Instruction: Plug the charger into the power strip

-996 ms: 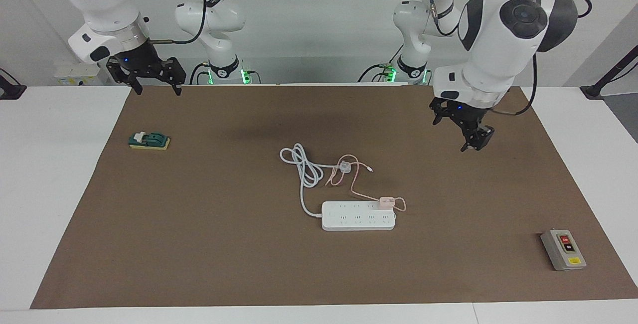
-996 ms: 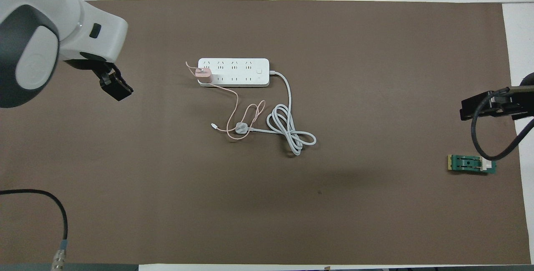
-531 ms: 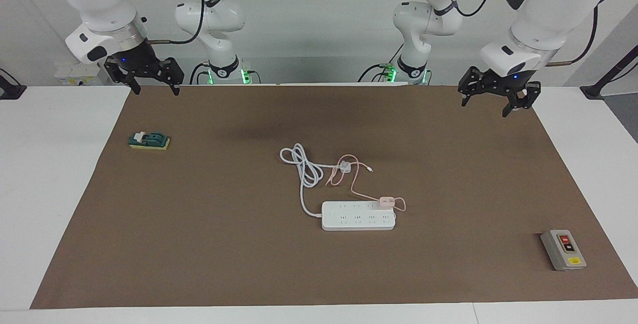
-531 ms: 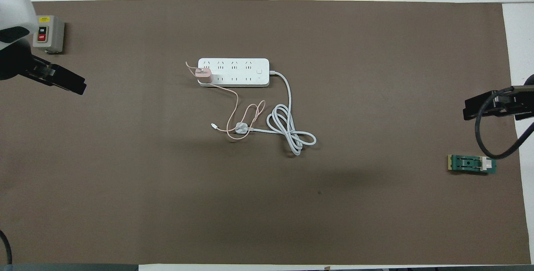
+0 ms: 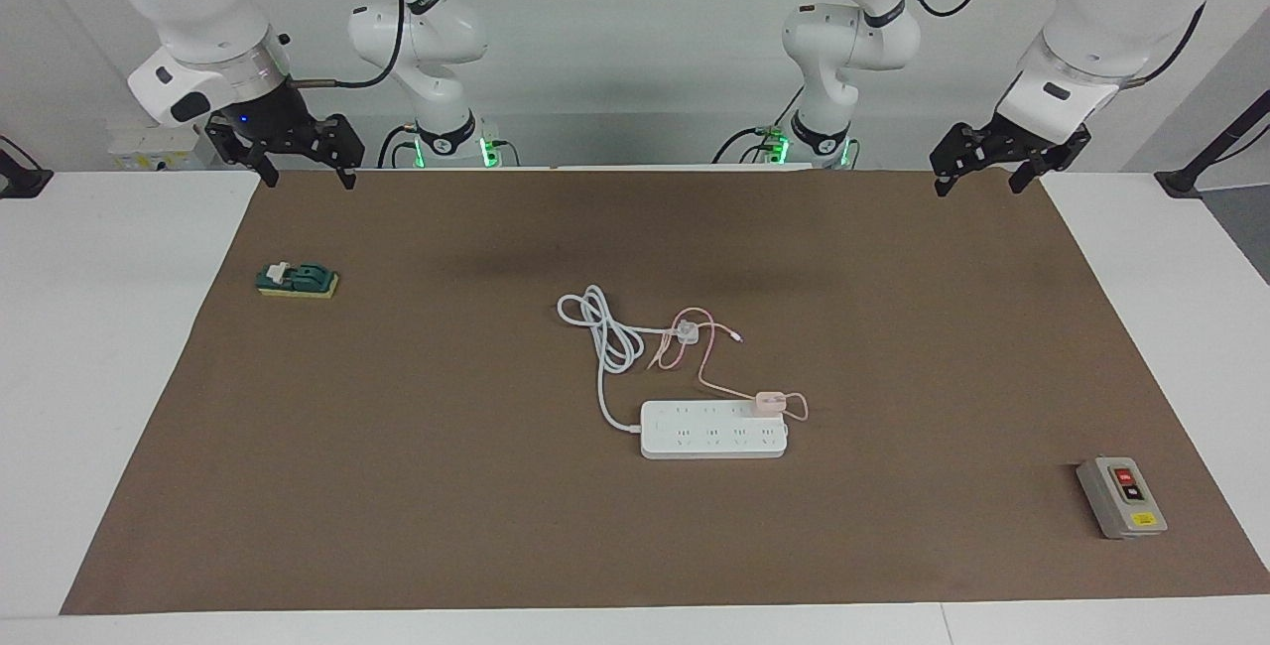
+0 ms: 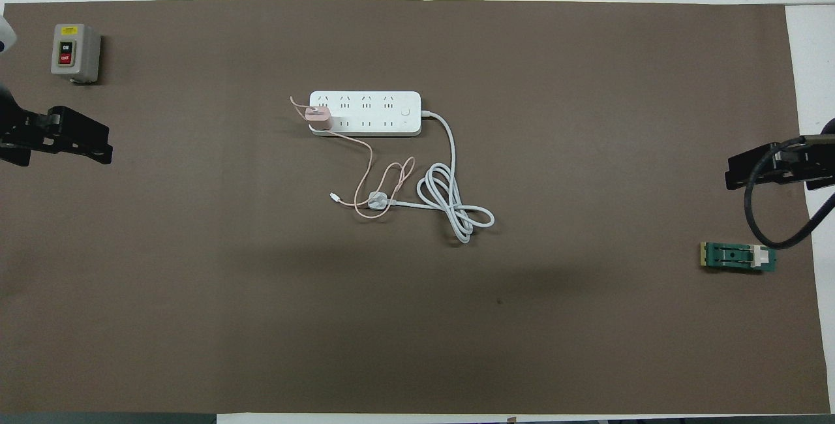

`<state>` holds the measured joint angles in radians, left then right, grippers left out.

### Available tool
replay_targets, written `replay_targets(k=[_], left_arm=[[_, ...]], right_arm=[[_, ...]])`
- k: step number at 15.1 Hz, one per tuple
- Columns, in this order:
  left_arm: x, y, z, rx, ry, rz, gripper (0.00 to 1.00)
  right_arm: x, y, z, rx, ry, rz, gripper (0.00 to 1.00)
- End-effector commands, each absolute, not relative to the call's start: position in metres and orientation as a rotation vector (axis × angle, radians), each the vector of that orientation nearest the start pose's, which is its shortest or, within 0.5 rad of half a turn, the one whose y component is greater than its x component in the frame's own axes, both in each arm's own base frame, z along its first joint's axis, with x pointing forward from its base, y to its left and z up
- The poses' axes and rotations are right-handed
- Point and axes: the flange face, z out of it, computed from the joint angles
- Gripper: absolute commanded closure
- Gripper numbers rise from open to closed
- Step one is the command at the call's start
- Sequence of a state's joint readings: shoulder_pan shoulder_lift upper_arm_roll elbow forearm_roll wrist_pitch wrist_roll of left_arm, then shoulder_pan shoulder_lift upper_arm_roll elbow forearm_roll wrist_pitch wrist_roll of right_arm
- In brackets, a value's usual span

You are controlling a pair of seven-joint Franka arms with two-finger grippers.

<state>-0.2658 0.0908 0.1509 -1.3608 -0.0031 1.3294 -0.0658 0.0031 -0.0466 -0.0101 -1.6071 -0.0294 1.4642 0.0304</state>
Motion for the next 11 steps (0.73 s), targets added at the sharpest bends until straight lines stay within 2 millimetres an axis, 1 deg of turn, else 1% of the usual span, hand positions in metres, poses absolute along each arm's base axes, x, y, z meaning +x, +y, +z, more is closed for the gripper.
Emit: replay_targets(k=[1,2,3,4,5,7,8,11], left_arm=[[0.529,-0.053,0.67,-3.125,0.025,0.184,0.0],[0.528,-0.048,0.672,-3.127,0.015,0.179,0.0],[0.523,-0.033,0.677,-3.137,-0.023,0.179,0.0],[0.516,-0.027,0.684,-3.146,-0.033,0.178,0.0],[0.512,-0.026,0.686,-3.147,-0.037,0.178,0.0],[0.501,-0.016,0.677,-3.155,-0.059,0.175,0.0],[0.503,-0.014,0.668,-3.16,-0.064,0.152,0.0],[0.51,-0.022,0.662,-3.158,-0.049,0.124,0.0]], right_arm=[[0.52,-0.01,0.625,-3.158,0.021,0.158,0.0],[0.52,-0.01,0.625,-3.157,0.024,0.158,0.0],[0.52,-0.01,0.625,-3.158,0.024,0.158,0.0],[0.52,-0.01,0.625,-3.158,0.021,0.158,0.0],[0.52,-0.01,0.625,-3.158,0.021,0.158,0.0],[0.52,-0.009,0.625,-3.158,0.019,0.158,0.0],[0.52,-0.008,0.625,-3.159,0.017,0.158,0.0],[0.52,-0.008,0.625,-3.159,0.017,0.158,0.0]])
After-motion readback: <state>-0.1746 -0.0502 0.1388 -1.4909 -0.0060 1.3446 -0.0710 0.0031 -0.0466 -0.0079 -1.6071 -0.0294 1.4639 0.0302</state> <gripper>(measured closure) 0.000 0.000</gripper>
